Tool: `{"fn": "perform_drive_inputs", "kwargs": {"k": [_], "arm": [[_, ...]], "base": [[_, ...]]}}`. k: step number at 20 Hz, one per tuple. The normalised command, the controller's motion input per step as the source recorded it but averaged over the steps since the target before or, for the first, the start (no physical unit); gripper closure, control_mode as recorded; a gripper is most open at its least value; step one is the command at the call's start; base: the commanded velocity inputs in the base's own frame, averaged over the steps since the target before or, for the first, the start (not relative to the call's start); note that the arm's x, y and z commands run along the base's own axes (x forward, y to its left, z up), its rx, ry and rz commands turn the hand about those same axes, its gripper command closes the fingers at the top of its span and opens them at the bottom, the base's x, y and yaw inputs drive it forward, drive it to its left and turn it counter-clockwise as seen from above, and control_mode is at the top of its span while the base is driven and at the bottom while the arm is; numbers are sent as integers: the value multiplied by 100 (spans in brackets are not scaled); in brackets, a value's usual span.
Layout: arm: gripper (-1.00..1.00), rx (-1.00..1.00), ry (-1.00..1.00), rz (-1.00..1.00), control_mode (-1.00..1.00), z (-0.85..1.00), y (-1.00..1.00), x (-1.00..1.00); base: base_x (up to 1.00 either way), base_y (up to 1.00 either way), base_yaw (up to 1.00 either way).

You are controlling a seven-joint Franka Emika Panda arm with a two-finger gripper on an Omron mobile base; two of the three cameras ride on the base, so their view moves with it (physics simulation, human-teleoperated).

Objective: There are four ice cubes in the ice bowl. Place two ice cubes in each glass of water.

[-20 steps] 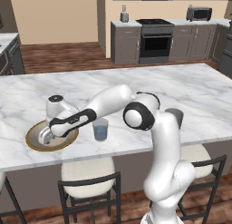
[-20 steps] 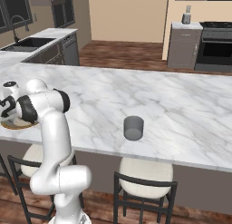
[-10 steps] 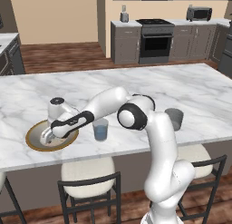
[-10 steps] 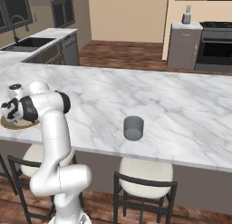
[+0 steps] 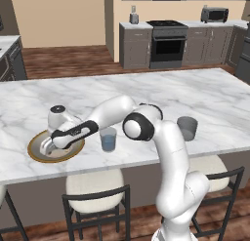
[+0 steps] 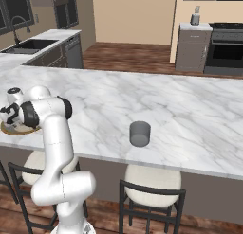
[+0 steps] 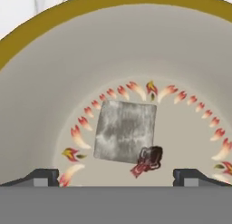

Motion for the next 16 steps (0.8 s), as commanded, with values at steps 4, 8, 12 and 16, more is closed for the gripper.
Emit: {"fn": "perform_drive_inputs", "kwargs": {"k": [4, 8, 12, 16], "arm": [[-100, 0, -1, 0, -100, -8, 5, 10], [-100, 0, -1, 0, -100, -22, 0, 19], [-100, 0, 0, 0, -100, -21, 0, 13], [-100, 0, 0, 0, -100, -7, 6, 5]], "base": [[0, 0, 0], [0, 0, 0], [0, 0, 0], [0, 0, 0]]}}
